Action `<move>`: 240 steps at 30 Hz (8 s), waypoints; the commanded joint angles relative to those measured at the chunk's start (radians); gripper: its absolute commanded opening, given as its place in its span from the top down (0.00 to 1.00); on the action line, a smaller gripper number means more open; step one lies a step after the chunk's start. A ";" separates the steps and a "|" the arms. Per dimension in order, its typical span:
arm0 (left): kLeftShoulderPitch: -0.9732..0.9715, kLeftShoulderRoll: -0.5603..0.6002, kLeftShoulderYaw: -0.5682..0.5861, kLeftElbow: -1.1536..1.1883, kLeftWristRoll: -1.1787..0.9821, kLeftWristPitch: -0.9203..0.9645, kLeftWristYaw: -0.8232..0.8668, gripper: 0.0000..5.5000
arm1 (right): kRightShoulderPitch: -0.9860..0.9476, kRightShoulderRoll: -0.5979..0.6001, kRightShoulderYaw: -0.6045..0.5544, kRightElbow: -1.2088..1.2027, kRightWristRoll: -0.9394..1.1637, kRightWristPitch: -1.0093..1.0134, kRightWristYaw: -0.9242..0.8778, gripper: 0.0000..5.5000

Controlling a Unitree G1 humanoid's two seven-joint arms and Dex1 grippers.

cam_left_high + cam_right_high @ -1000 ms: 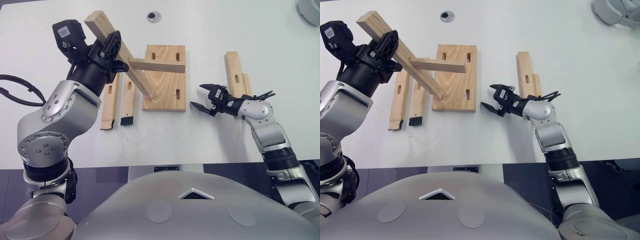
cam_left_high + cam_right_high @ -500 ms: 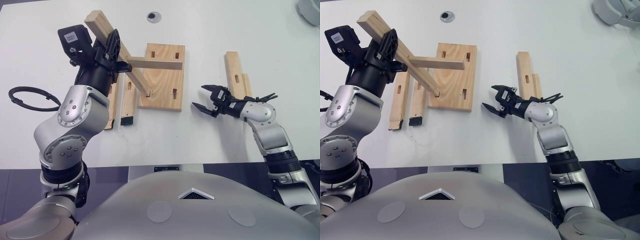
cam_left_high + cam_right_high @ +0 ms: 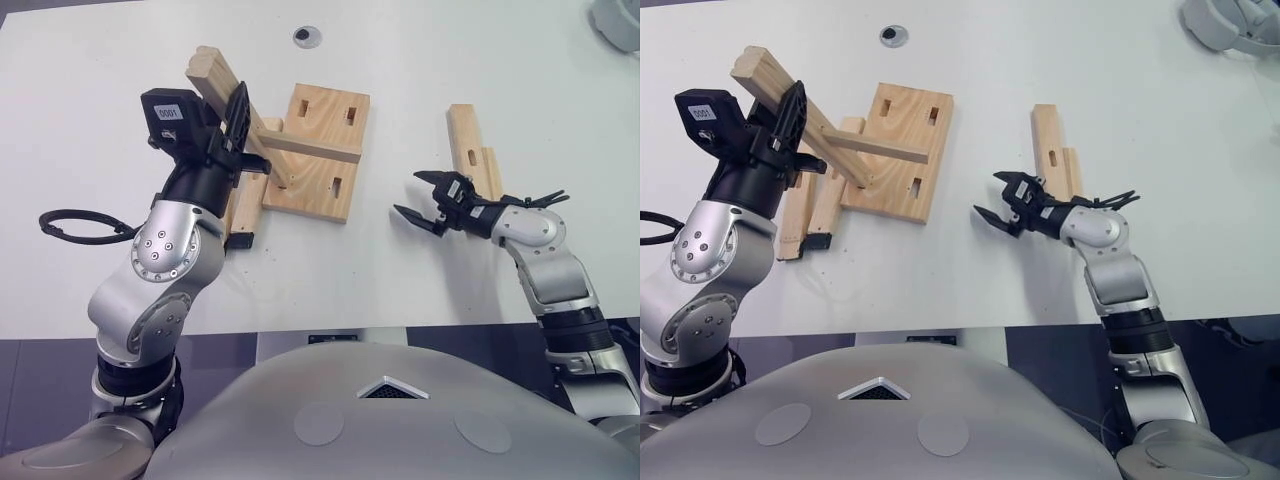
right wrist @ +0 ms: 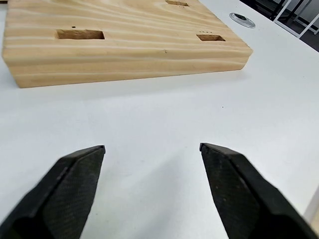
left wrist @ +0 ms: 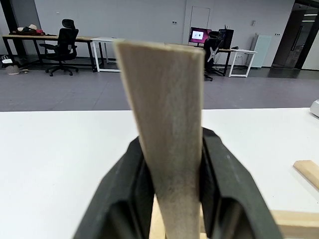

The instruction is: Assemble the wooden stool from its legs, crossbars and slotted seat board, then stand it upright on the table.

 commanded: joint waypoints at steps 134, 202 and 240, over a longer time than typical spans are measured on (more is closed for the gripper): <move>-0.106 0.156 -0.179 0.451 0.721 -0.127 -0.980 0.02 | -0.252 0.095 -0.044 0.223 -0.125 0.048 -0.288 0.35; -0.581 -0.176 0.294 0.265 0.398 0.257 -0.571 0.61 | -0.295 0.199 -0.561 -0.233 0.410 0.272 -0.500 0.35; -0.746 -0.062 -0.036 0.258 0.436 -0.114 -0.782 0.61 | -1.018 0.246 -0.478 -0.078 1.560 0.609 -1.024 0.56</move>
